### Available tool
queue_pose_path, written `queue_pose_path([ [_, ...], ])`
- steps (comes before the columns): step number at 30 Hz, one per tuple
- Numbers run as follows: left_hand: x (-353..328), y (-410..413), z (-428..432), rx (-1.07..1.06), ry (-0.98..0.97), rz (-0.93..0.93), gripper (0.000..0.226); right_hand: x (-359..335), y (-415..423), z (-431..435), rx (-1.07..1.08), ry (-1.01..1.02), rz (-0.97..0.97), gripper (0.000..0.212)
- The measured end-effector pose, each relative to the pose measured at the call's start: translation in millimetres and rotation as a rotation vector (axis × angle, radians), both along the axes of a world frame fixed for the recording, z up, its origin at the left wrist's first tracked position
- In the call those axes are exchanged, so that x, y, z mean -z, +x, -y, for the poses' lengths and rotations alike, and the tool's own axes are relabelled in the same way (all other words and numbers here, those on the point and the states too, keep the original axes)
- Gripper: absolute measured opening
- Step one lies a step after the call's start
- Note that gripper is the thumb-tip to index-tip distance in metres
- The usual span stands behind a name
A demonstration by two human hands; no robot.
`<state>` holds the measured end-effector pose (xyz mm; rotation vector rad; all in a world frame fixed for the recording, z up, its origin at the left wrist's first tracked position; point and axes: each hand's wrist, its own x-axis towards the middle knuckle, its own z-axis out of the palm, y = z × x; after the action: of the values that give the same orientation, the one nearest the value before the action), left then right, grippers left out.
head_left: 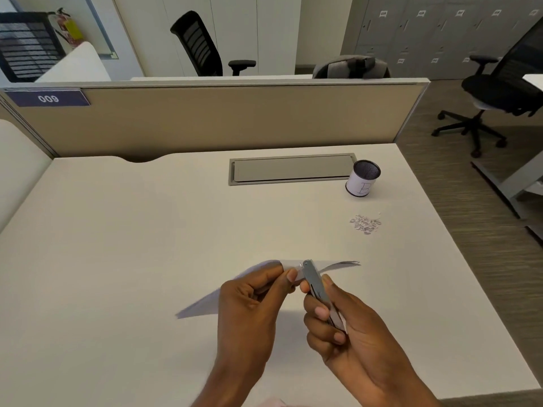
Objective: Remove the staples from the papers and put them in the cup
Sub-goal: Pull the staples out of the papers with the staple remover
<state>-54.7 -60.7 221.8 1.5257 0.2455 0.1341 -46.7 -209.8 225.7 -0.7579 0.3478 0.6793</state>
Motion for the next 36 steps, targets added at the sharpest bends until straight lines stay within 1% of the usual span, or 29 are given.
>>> queue_pose_path([
  [2,-2.2,1.2,0.5,-0.008,-0.034,-0.036,0.021,6.5,0.8,2.0,-0.004,0.207,-0.035,0.032],
  [5,-4.1,1.7,1.6,-0.022,-0.107,-0.087,0.018,20.4,5.4,5.2,-0.017,0.473,-0.044,0.030],
  [6,-4.3,1.7,1.1,-0.035,-0.132,-0.099,0.018,21.9,9.7,8.5,0.000,0.536,-0.013,0.027],
  [7,-3.3,1.1,0.1,-0.055,-0.148,-0.113,0.017,19.0,14.3,12.8,0.032,0.563,0.029,0.029],
  [8,-3.2,-0.2,-0.8,-0.073,-0.159,-0.130,0.018,15.1,18.8,19.1,0.073,0.537,0.074,0.033],
  [9,-2.8,-1.4,-1.6,-0.085,-0.170,-0.145,0.020,8.4,22.2,24.5,0.110,0.459,0.128,0.033],
  [10,-3.4,-2.6,-1.5,-0.091,-0.187,-0.162,0.022,2.7,22.7,30.5,0.144,0.318,0.202,0.031],
  [11,-3.1,-3.7,-1.4,-0.096,-0.204,-0.174,0.023,-4.1,19.9,33.8,0.186,0.101,0.300,0.034],
  [13,-5.4,-3.7,-0.7,-0.100,-0.225,-0.188,0.022,-17.1,13.6,28.3,0.192,-0.418,0.582,0.041],
  [14,-6.9,-3.0,-0.3,-0.099,-0.225,-0.193,0.020,-19.0,11.7,23.4,0.188,-0.641,0.716,0.042],
  [15,-7.7,-2.2,-0.4,-0.095,-0.215,-0.196,0.017,-17.5,10.4,19.9,0.198,-0.791,0.818,0.036],
  [16,-9.0,-1.2,-0.7,-0.086,-0.207,-0.195,0.015,-17.3,10.6,17.4,0.200,-0.889,0.883,0.025],
  [17,-10.0,-0.1,-1.3,-0.075,-0.195,-0.190,0.014,-17.3,11.3,16.4,0.176,-0.970,0.955,0.021],
  [18,-11.5,0.7,-1.6,-0.068,-0.182,-0.186,0.013,-15.6,12.2,16.5,0.133,-1.038,1.045,0.022],
  [20,-14.0,2.0,-2.6,-0.061,-0.144,-0.169,0.012,-9.2,15.8,17.6,0.068,-1.124,1.222,0.018],
  [21,-16.2,2.7,-3.0,-0.060,-0.125,-0.160,0.012,-7.6,17.9,17.4,0.057,-1.160,1.270,0.015],
  [22,-18.6,2.9,-3.8,-0.057,-0.111,-0.150,0.013,-6.3,19.8,17.1,0.065,-1.205,1.300,0.015],
  [24,-21.7,2.0,-6.9,-0.048,-0.040,-0.097,0.018,-6.5,24.0,17.4,0.093,-1.258,1.314,0.022],
  [26,-22.2,0.5,-13.2,-0.066,0.148,0.006,0.015,-9.7,28.6,19.2,0.105,-1.276,1.306,0.030],
  [27,-22.7,-0.1,-17.4,-0.064,0.306,0.065,0.022,-12.3,31.5,20.0,0.105,-1.284,1.307,0.031],
  [28,-22.4,-0.2,-22.0,-0.033,0.472,0.134,0.034,-15.3,34.6,20.5,0.094,-1.288,1.314,0.027],
  [29,-19.1,1.3,-26.0,0.014,0.602,0.206,0.041,-18.3,37.4,20.7,0.073,-1.291,1.331,0.020],
  [30,-15.9,3.6,-28.6,0.058,0.684,0.263,0.039,-20.8,39.9,20.5,0.048,-1.294,1.354,0.015],
  [31,-14.2,6.0,-29.2,0.089,0.700,0.302,0.033,-23.5,41.9,19.9,0.028,-1.304,1.378,0.017],
  [33,-10.8,10.4,-30.1,0.095,0.652,0.354,0.020,-26.1,44.2,19.4,0.005,-1.307,1.413,0.025],
  [36,-12.8,15.7,-29.0,0.091,0.600,0.331,0.015,-25.7,43.3,16.8,0.015,-1.296,1.384,0.021],
])
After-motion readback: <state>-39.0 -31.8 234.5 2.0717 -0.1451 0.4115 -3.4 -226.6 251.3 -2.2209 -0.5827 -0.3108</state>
